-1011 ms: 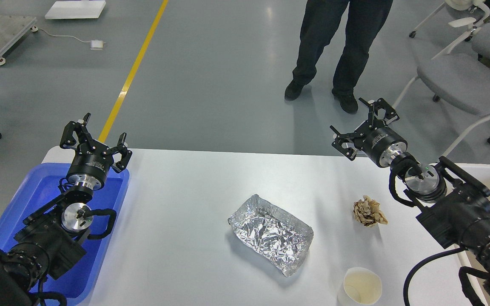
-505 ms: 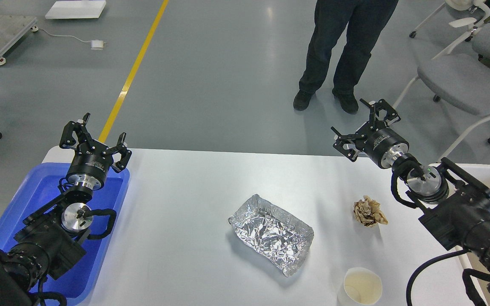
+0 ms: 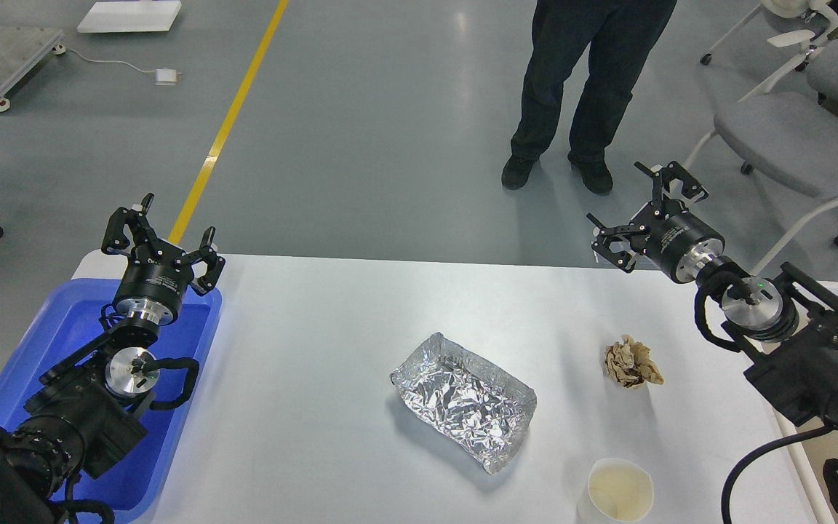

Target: Tidy desktop

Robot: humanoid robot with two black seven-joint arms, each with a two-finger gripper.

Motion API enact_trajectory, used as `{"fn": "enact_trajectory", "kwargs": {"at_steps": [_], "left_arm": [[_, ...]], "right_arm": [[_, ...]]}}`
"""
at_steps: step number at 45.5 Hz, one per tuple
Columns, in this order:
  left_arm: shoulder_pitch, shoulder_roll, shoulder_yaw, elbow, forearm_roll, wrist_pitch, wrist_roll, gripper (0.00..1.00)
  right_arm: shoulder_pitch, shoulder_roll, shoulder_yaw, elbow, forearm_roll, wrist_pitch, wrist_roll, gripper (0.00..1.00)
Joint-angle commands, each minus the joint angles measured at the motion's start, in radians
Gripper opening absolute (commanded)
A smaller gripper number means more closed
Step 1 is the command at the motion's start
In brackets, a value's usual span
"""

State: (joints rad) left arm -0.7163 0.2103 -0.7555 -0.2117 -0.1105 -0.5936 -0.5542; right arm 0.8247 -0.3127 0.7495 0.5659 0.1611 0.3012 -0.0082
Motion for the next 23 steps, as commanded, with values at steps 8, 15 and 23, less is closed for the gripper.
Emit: {"fn": "enact_trajectory", "kwargs": {"at_steps": [8, 15, 23], "left_arm": [[0.000, 0.000, 0.001, 0.000, 0.000, 0.000, -0.001, 1.00], [0.000, 0.000, 0.001, 0.000, 0.000, 0.000, 0.000, 1.00], [0.000, 0.000, -0.001, -0.002, 0.000, 0.000, -0.001, 1.00]], "right_arm": [[-0.015, -0.123, -0.047, 0.258, -0.132, -0.094, 0.001, 1.00], [-0.016, -0.261, -0.156, 0.417, -0.141, -0.129, 0.002, 1.00], [-0.016, -0.445, -0.275, 0.613, -0.207, -0.162, 0.002, 1.00]]}}
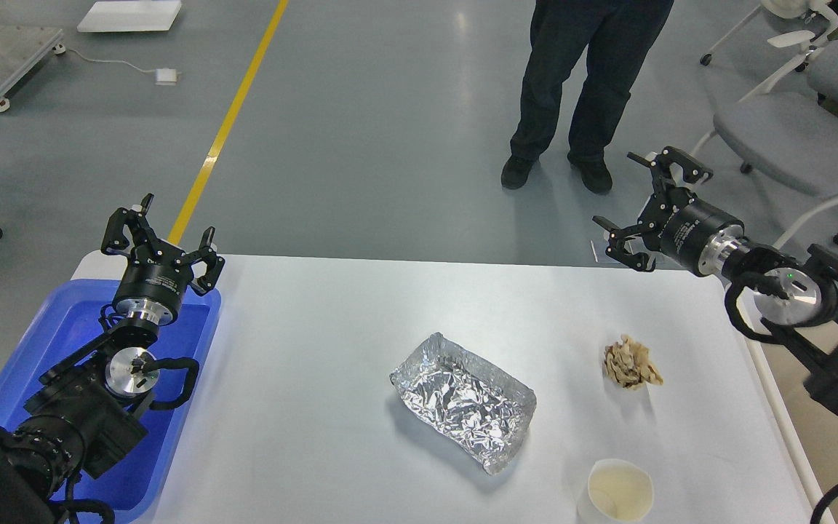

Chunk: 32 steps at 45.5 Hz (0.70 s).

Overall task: Tidy desktop
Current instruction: 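Swing the right gripper outward and down toward the white bin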

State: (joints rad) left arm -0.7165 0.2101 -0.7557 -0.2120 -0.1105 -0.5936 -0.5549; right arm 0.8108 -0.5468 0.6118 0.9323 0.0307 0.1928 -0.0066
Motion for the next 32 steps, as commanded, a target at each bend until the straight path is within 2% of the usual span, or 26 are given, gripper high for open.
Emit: {"fn": "enact_trajectory", "kwargs": {"at_steps": [1, 5, 12, 23, 32], "left_arm": [[0.000, 0.000, -0.001, 0.000, 0.000, 0.000, 0.000, 1.00], [0.000, 0.000, 0.001, 0.000, 0.000, 0.000, 0.000, 1.00], [0.000, 0.000, 0.001, 0.000, 0.000, 0.000, 0.000, 1.00], [0.000, 0.000, 0.001, 0.000, 0.000, 0.000, 0.000, 1.00], [0.000, 0.000, -0.001, 0.000, 0.000, 0.000, 0.000, 1.00]], "right_arm": [[-0.002, -0.232, -0.147, 0.269, -0.090, -0.071, 0.002, 1.00], [-0.007, -0.327, -0.197, 0.382, -0.178, -0.136, 0.001, 1.00], [-0.047, -0.459, -0.207, 0.532, -0.328, -0.153, 0.001, 1.00], [-0.078, -0.582, -0.273, 0.614, -0.546, -0.141, 0.007, 1.00], [-0.078, -0.642, -0.400, 0.631, -0.761, -0.144, 0.054, 1.00]]}}
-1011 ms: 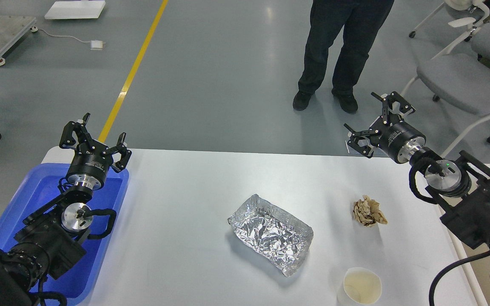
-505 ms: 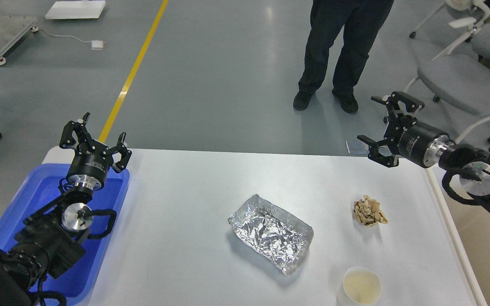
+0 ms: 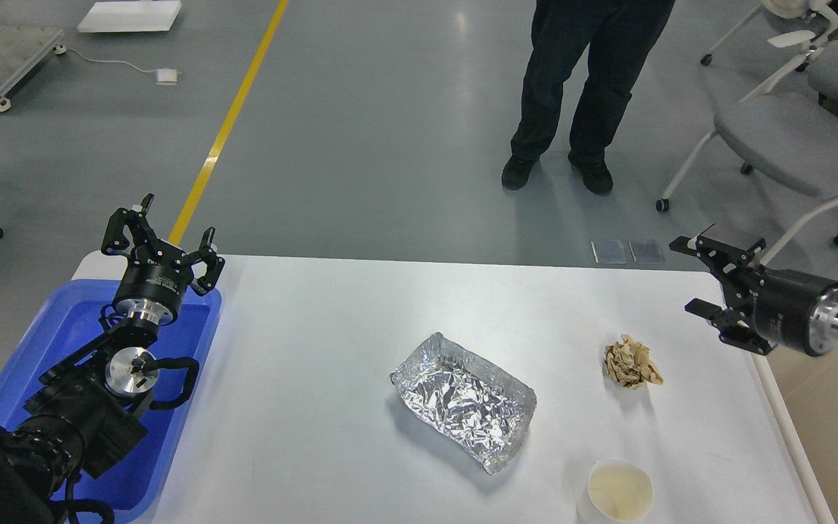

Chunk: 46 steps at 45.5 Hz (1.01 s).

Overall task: Tidy desktop
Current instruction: 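Swing the right gripper outward and down toward the white bin, then move the right gripper low across the table toward the white paper cup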

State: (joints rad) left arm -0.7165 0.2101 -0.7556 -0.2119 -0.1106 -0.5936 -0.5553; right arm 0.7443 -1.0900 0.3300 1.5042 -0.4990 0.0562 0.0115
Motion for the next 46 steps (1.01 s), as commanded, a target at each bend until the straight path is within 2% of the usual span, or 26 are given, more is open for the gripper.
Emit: {"fn": "enact_trajectory", "kwargs": {"at_steps": [1, 14, 23, 32, 46], "left_arm": [[0.000, 0.000, -0.001, -0.001, 0.000, 0.000, 0.000, 1.00], [0.000, 0.000, -0.001, -0.001, 0.000, 0.000, 0.000, 1.00], [0.000, 0.000, -0.001, -0.001, 0.000, 0.000, 0.000, 1.00], [0.000, 0.000, -0.001, -0.001, 0.000, 0.000, 0.000, 1.00], [0.000, 0.000, -0.001, -0.001, 0.000, -0.002, 0.000, 1.00]], "right_arm": [[-0.011, -0.114, -0.147, 0.060, -0.260, -0.009, 0.042, 1.00], [-0.010, -0.137, -0.264, 0.070, -0.375, -0.032, 0.050, 1.00], [-0.010, -0.169, -0.361, 0.143, -0.458, -0.075, 0.048, 1.00], [-0.008, -0.228, -0.408, 0.226, -0.463, -0.070, 0.050, 1.00], [0.018, -0.260, -0.485, 0.229, -0.503, -0.061, 0.048, 1.00]]}}
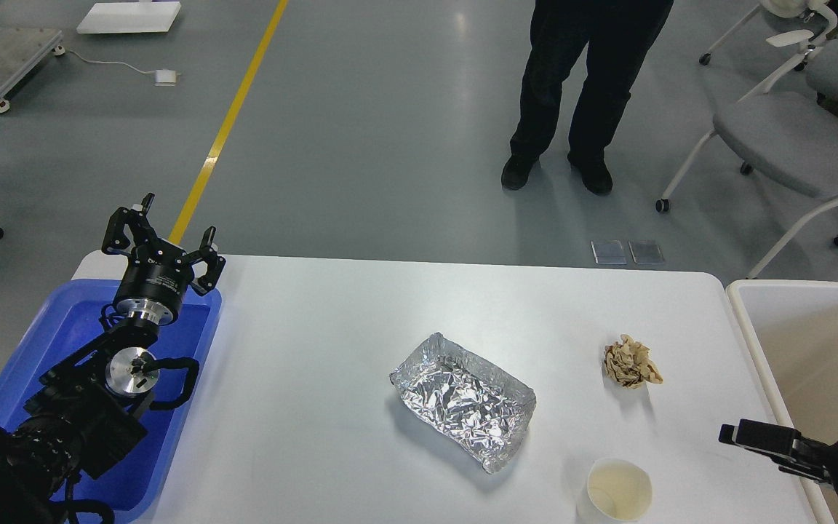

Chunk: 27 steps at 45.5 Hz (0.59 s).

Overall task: Tidy desktop
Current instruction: 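Move the right gripper low across the table toward the white paper cup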

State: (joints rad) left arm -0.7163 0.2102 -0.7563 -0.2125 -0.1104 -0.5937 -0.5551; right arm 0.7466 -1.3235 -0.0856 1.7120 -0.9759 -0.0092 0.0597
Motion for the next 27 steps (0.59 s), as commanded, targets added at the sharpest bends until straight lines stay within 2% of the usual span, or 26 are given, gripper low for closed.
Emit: {"fn": "enact_trajectory", "kwargs": {"at_steps": [1, 12, 18, 27], "left_arm": [[0.000, 0.000, 0.000, 0.001, 0.000, -0.001, 0.000, 1.00], [0.000, 0.000, 0.000, -0.001, 0.000, -0.001, 0.000, 1.00], [0.000, 0.000, 0.000, 0.001, 0.000, -0.001, 0.000, 1.00], [0.000, 0.000, 0.000, -0.001, 0.000, -0.001, 0.000, 1.00]], "right_arm": [[0.023, -0.025, -0.077, 0.021, -0.026, 0.006, 0.002, 1.00], [0.210, -0.022, -0.189, 0.020, -0.010, 0.008, 0.000, 1.00], [0.322, -0.016, -0.250, 0.020, 0.058, 0.051, 0.000, 1.00], [0.508, 0.050, -0.411, 0.003, 0.115, 0.075, 0.000, 1.00]]}}
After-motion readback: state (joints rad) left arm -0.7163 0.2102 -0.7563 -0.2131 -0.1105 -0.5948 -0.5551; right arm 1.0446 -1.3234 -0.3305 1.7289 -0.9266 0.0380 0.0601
